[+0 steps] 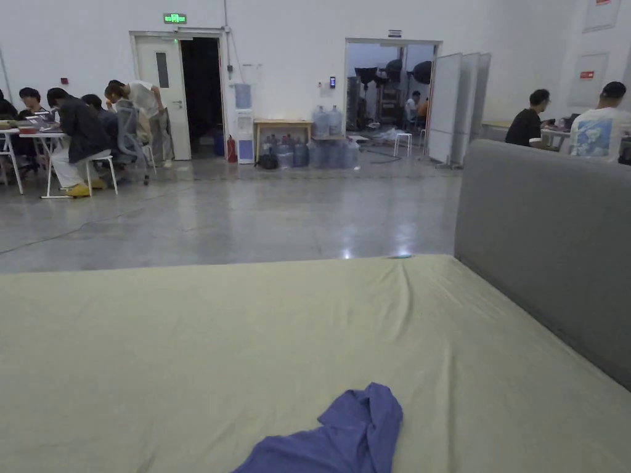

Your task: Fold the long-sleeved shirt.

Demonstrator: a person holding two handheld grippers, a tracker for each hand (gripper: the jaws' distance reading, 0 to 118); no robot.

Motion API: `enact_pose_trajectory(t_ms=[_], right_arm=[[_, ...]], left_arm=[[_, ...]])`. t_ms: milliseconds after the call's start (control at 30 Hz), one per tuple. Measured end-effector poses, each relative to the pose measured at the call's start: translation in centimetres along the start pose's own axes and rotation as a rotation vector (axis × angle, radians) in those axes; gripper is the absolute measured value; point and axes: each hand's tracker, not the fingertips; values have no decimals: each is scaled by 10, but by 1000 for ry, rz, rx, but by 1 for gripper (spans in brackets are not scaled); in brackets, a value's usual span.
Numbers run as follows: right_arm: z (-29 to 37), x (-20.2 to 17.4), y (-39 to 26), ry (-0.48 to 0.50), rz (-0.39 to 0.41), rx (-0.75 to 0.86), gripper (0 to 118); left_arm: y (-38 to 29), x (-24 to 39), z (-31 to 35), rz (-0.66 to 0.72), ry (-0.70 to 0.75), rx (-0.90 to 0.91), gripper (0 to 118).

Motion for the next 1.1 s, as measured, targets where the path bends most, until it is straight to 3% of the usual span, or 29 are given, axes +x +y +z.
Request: enact_pose_trajectory(t_ms=[67,133,167,200,233,267,333,433,467,500,533,567,667,767,967,1000,1033,1067,1100], right_arm=[[2,5,0,16,-38,-2,17],[10,13,4,-16,-62,-12,69],[18,21,5,-34,-82,-22,86],[33,28,4,-1,-104,0,88],[48,32,5,31,-128,41,88],[68,36,4,50,-149,91,88],[103,38,5,42,-162,163,88],[134,30,6,69,-260,247,88],[139,26,6,110,-305,269,86],[142,19,5,172,-330,292,65],[145,13,4,204,-342,309,24],[145,3,6,225,-341,326,0],[142,-27,11,239,-264,322,0],[139,-51,16,240,-164,333,0],[119,-64,25,299,-187,314,0],[117,-64,26,313,-197,313,0],[115,-64,26,318,-207,315,0],[114,-64,27,324,-215,315,0],[110,-66,27,328,-220,313,0]], left_arm=[[-3,2,-9,17,-1,-20,0],[-6,6,-12,38,-9,-22,3],[-8,10,-5,40,-5,-16,26],[-9,16,6,37,40,15,81],[-2,-4,4,30,28,44,111],[-3,-5,15,15,-27,90,117],[-5,2,45,18,-130,182,116],[-8,5,56,9,-213,205,110],[-10,10,58,-18,-239,183,89],[-22,28,62,-62,-229,168,23],[-26,37,64,-104,-201,182,0],[-31,48,61,-168,-139,190,0],[-34,63,47,-311,-117,164,0],[-24,77,45,-318,-121,162,0],[64,121,40,-379,-194,218,0],[82,138,33,-409,-221,223,9],[62,179,44,-443,-222,228,30],[71,204,37,-471,-239,213,61],[87,227,22,-489,-260,171,106]])
